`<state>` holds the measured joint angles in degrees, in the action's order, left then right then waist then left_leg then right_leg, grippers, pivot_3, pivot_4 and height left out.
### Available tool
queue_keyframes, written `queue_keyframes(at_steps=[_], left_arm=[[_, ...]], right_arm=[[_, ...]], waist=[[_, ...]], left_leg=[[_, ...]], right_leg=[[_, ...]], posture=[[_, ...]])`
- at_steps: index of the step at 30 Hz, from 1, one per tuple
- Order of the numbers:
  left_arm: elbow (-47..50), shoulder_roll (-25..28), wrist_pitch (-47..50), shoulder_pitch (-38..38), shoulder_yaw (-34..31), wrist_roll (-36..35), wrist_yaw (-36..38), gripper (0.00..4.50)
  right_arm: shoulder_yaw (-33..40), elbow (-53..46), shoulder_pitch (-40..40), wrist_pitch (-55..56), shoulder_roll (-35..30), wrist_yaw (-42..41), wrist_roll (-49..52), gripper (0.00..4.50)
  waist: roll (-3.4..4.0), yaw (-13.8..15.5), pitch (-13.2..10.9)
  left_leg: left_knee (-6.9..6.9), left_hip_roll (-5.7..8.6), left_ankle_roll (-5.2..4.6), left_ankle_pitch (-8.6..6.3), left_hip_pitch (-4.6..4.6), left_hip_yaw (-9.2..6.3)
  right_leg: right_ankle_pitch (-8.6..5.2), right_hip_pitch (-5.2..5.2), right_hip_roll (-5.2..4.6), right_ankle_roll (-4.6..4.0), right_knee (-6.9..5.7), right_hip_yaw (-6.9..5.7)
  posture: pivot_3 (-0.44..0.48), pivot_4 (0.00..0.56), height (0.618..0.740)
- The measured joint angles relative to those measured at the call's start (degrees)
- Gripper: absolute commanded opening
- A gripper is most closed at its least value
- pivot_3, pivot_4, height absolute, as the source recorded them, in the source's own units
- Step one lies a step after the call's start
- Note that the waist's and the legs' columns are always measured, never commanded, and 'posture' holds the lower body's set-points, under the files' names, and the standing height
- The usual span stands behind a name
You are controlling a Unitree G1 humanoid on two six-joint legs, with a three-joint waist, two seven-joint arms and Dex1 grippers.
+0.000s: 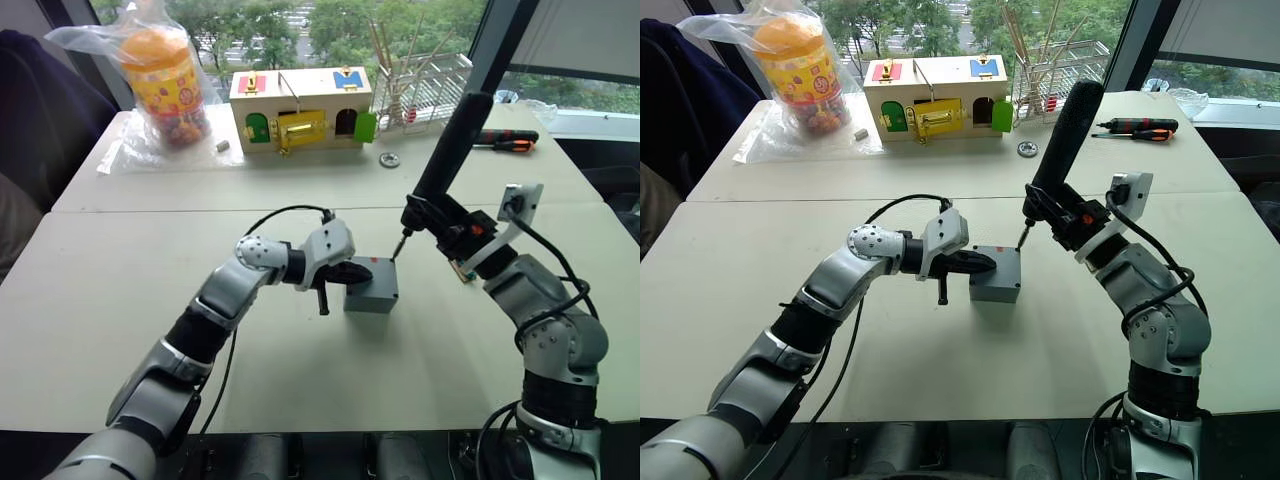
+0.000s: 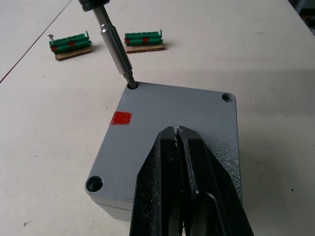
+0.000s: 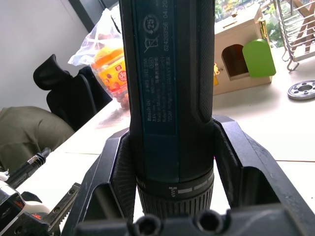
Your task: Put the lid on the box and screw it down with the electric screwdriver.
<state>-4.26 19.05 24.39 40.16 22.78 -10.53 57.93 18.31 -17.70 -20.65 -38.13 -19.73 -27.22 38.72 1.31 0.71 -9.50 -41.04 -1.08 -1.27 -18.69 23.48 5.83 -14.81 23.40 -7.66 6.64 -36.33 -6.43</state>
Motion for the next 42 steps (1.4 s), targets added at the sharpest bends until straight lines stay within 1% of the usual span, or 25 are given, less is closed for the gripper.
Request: queue_keyframes(at_steps=[4, 11, 17, 19, 22, 27, 33, 42], left_arm=[[0.1, 0.0, 0.1, -0.1, 0.0, 0.0, 0.0, 0.00], [0.0, 0.1, 0.2, -0.3, 0.0, 0.0, 0.1, 0.00], [-0.2, 0.2, 0.3, -0.6, 0.0, 0.1, 0.1, 0.00], [-0.5, 0.2, 0.3, -0.7, 0.0, 0.1, 0.1, 0.00], [-1.1, 0.1, 0.3, -0.7, 0.0, 0.1, 0.1, 0.00], [-1.3, 0.1, 0.1, -1.1, 0.0, 0.4, 0.0, 0.00], [-1.4, -0.1, 0.1, -1.3, 0.0, 1.2, -0.2, 0.00], [-1.6, -0.5, 0.0, -1.6, 0.1, 1.6, -0.5, 0.00]], right_arm=[[-1.5, -0.2, 0.9, 2.4, -0.5, -0.3, -0.8, 1.80], [-6.1, -4.2, 4.8, 7.2, -2.7, -2.3, -4.3, 1.80], [-9.1, -5.9, 7.7, 10.8, -3.9, -3.3, -7.7, 1.80], [-9.6, -5.8, 8.0, 11.1, -3.8, -2.9, -8.4, 1.80], [-10.0, -5.4, 7.9, 11.0, -3.1, -1.4, -8.9, 1.80], [-10.2, -4.6, 7.8, 11.0, -3.1, -0.6, -9.0, 1.80], [-10.5, -4.2, 7.9, 11.0, -3.0, -0.5, -9.4, 1.80], [-11.2, -3.8, 7.9, 11.1, -1.7, 1.1, -10.5, 1.80]], waist=[[-0.01, 0.0, 0.0], [-0.18, 0.0, 0.1], [-0.72, -0.1, 0.5], [-0.98, -0.1, 0.8], [-1.16, -0.1, 1.0], [-1.29, 0.0, 1.3], [-1.31, -0.1, 1.3], [-1.44, 0.0, 1.7]], left_leg=[[0.00, 0.00, 0.00, 0.00, -0.03, 0.00], [0.01, -0.04, -0.01, -0.01, -0.13, -0.06], [0.03, -0.11, -0.01, -0.01, -0.20, -0.19], [0.03, -0.16, -0.02, -0.02, -0.24, -0.20], [0.03, -0.31, -0.04, -0.03, -0.31, -0.20], [0.06, -0.33, -0.08, -0.06, -0.44, -0.21], [0.17, -0.35, -0.22, -0.18, -0.97, -0.20], [0.18, -0.36, -0.25, -0.20, -0.99, -0.21]], right_leg=[[0.00, -0.03, 0.00, 0.00, 0.01, 0.00], [0.00, -0.09, 0.01, -0.01, 0.02, 0.02], [-0.01, -0.16, 0.04, -0.02, 0.03, 0.02], [-0.01, -0.21, 0.05, -0.02, 0.04, 0.02], [-0.02, -0.30, 0.06, -0.03, 0.08, 0.01], [-0.02, -0.45, 0.06, -0.04, 0.11, 0.00], [-0.03, -0.97, 0.04, -0.06, 0.24, 0.00], [-0.05, -0.98, 0.00, -0.08, 0.25, 0.01]], posture=[[0.000, 0.150, 0.708], [0.000, 0.150, 0.708], [0.000, 0.150, 0.708], [0.000, 0.150, 0.708], [0.000, 0.150, 0.708], [0.000, 0.150, 0.708], [0.000, 0.150, 0.708], [0.000, 0.150, 0.708]])
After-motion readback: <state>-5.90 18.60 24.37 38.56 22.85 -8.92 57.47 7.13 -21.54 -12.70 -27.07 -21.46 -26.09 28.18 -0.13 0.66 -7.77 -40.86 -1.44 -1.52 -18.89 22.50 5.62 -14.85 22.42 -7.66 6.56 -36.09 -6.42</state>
